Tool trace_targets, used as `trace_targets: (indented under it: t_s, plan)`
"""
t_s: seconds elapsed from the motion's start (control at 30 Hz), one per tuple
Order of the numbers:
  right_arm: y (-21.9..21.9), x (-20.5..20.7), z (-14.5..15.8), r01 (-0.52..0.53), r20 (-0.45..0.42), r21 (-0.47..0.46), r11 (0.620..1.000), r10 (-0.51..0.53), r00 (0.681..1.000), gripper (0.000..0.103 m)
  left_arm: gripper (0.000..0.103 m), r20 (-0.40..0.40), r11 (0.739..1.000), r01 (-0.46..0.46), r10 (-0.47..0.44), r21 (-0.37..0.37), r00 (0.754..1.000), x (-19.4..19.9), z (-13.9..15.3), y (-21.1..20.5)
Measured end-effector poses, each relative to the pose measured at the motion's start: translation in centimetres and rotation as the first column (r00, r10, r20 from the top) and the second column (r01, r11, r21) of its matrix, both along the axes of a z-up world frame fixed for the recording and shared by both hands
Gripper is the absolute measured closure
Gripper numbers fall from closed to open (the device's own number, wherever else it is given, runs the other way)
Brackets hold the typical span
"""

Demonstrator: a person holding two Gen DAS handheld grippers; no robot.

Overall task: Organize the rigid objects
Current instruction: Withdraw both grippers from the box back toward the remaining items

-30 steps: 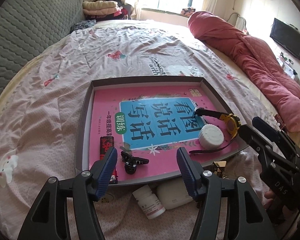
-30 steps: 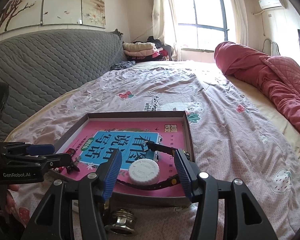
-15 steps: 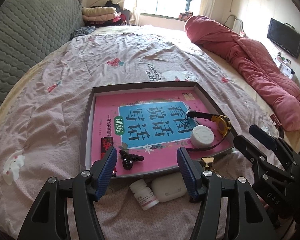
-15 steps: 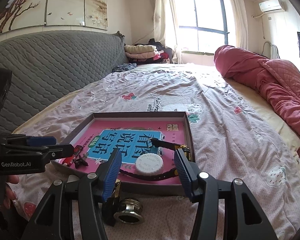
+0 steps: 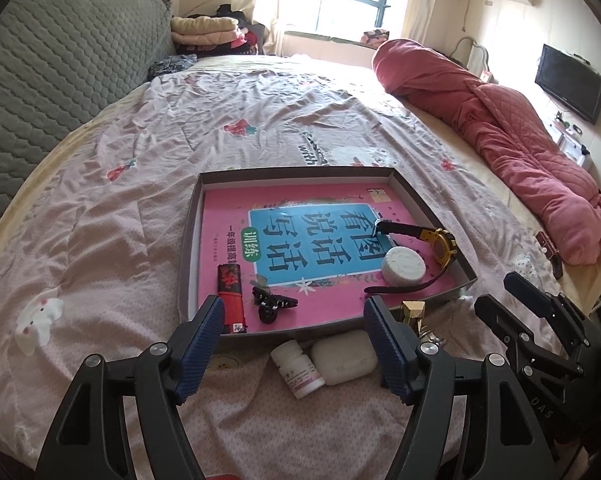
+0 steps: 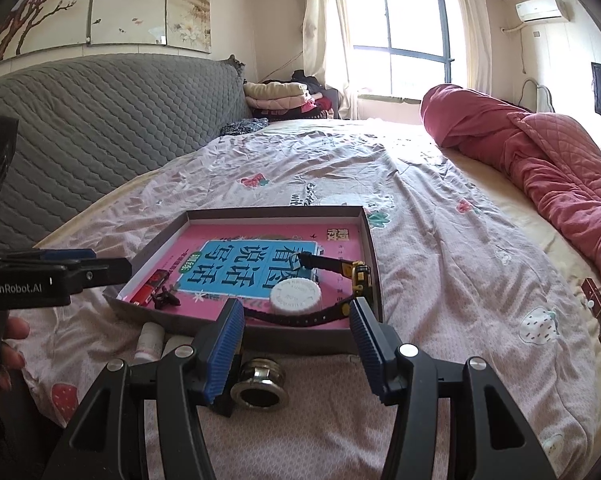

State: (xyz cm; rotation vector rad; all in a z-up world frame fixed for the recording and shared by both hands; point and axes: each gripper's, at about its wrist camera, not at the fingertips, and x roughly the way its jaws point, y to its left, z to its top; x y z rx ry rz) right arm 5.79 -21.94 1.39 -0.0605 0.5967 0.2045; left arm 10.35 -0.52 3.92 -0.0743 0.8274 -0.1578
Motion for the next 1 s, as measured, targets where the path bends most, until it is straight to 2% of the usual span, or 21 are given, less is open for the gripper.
trace_targets:
  t_s: [0.33,1.0]
  plan:
    - [0.7,-1.5,0.2,-0.010,-0.007,-0.013,1.000,0.010,1.000,0.048,0.029,0.004,0.999,-0.033,0.033,-0.002,0.999,-1.4,0.5,1.5]
    - [1.6,-4.1,-0.9,-0.041,-0.091,-0.029,0.999,0.039,0.995,0.048,0.029,-0.032,0.999,0.011,-0.009,0.041,0.999,-4.4,-0.5,0.5]
